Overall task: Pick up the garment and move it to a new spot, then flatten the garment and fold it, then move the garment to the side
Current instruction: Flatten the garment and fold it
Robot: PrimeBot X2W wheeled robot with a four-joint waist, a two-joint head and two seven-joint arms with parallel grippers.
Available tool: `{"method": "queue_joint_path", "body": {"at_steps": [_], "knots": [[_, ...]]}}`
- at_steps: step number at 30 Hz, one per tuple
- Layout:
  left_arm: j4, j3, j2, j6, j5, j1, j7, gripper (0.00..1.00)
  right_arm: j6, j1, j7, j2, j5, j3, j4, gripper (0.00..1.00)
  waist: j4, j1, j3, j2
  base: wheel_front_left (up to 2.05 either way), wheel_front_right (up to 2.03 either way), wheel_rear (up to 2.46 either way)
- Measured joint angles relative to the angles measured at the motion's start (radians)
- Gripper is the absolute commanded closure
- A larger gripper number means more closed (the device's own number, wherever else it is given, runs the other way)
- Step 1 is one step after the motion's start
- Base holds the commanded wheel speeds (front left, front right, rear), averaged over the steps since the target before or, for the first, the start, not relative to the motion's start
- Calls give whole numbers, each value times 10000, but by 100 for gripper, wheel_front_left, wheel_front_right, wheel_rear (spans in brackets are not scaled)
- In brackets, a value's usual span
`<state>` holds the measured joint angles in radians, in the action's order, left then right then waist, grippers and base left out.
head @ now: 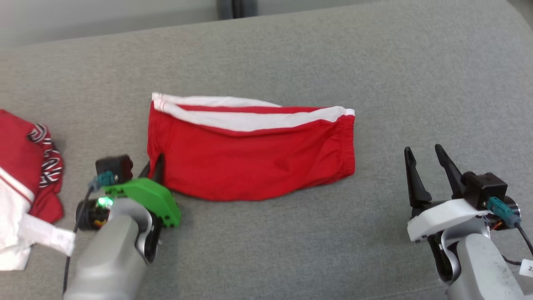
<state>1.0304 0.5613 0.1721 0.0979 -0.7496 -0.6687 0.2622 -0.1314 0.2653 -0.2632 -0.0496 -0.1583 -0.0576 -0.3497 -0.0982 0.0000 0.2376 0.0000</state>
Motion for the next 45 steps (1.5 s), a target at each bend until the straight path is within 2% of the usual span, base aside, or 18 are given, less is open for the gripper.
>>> {"method": "queue_joint_path", "body": {"at_steps": [9, 14, 15, 16, 22, 26, 34, 41, 42, 43, 44, 45], "knots": [[-1987, -1406, -155, -738, 723, 2318, 2, 100, 0, -427, -2, 4, 176, 19, -297, 0, 640, 0, -792, 0, 0, 0, 0], [-2882, -2180, -355, -890, 1235, 3288, 2, 100, 0, -504, -2, 0, 184, 236, -382, 0, 914, 0, -1019, 0, 0, 0, 0], [-2999, -2276, -408, -892, 1360, 3413, 0, 68, 0, -504, 0, -2, 180, 290, -382, 0, 961, 0, -1036, 0, 0, 0, 0], [-3133, -2374, -458, -890, 1475, 3521, 2, 0, 0, -500, 0, 0, 180, 399, -376, 0, 1019, 0, -1051, 0, 0, 0, 0], [-4073, -2894, -708, -853, 2451, 3781, 0, 0, 0, 61, -2, -2, 33, 1315, -278, 0, 1369, 0, -1022, 0, 0, 0, 0], [-4456, -3129, -882, -671, 3003, 3944, 17, 0, 0, 637, -2, 6, -203, 1918, -625, 0, 1626, 0, -968, 0, 0, 0, 0], [-4508, -3308, -1097, -307, 3578, 4018, 17, 0, 0, 1322, 0, 6, -462, 2000, -3022, 0, 2123, 0, -880, 0, 0, 0, 0], [-4498, -3427, -1175, -100, 3825, 4019, 17, 0, 0, 1528, -15, 6, -1045, 2251, -4468, 0, 2322, 0, -625, 0, 0, 0, 0], [-4497, -3448, -1183, -94, 3833, 4019, 17, 0, 0, 1578, -15, 2, -1154, 2339, -4537, 7, 2332, 0, -591, 0, 0, 0, 0], [-4495, -3469, -1189, -82, 3860, 4019, 17, 0, 0, 1625, -25, -4, -1302, 2462, -4621, 22, 2342, 0, -548, 0, 0, 0, 0], [-4495, -3492, -1195, -46, 3891, 4019, 17, 0, 0, 1670, -33, -4, -1471, 2568, -4679, 41, 2349, 0, -507, 0, 0, 0, 0], [-4497, -3513, -1197, -36, 3908, 4018, 17, 0, 0, 1720, -67, -4, -1551, 2656, -4729, 55, 2352, -1, -471, 0, 0, 0, 0]]}}
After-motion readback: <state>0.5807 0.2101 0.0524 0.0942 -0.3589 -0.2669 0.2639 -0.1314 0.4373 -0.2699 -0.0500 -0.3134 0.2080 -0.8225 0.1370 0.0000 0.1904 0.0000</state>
